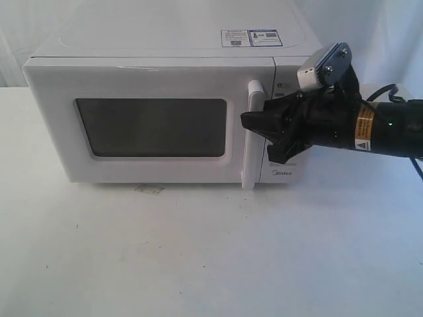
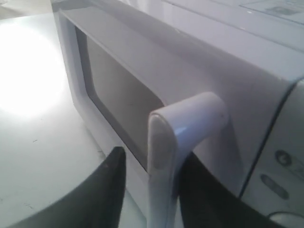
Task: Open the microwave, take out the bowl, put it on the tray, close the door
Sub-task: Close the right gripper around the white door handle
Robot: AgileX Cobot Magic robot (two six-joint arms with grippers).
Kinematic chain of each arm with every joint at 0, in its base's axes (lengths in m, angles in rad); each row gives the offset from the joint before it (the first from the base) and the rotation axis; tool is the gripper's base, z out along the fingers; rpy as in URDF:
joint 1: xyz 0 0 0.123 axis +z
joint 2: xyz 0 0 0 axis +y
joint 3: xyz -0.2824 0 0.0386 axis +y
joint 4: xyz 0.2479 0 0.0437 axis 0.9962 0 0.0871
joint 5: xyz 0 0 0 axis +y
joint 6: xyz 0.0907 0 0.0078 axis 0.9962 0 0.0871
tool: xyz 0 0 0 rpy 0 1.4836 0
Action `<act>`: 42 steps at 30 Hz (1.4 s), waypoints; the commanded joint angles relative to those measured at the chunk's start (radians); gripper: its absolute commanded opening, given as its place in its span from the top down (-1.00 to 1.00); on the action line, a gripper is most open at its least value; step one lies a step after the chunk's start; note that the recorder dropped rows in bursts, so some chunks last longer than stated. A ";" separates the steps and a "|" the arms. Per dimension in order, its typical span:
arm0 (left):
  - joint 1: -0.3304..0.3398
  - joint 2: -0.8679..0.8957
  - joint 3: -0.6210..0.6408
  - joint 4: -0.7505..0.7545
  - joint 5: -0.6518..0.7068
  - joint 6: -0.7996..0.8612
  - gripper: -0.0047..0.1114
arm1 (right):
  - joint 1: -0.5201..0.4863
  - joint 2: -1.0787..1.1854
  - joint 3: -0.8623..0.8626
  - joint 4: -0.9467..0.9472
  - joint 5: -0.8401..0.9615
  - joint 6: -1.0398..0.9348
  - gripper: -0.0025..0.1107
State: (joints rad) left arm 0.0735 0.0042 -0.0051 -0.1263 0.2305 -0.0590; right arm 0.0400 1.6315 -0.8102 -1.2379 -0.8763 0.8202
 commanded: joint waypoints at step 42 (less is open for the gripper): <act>-0.005 -0.004 0.005 -0.008 0.001 -0.005 0.92 | 0.061 0.002 -0.110 -0.214 0.012 0.155 0.11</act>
State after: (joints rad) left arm 0.0735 0.0042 -0.0051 -0.1263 0.2305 -0.0590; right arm 0.0549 1.6207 -0.8872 -1.4874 -0.7459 1.0134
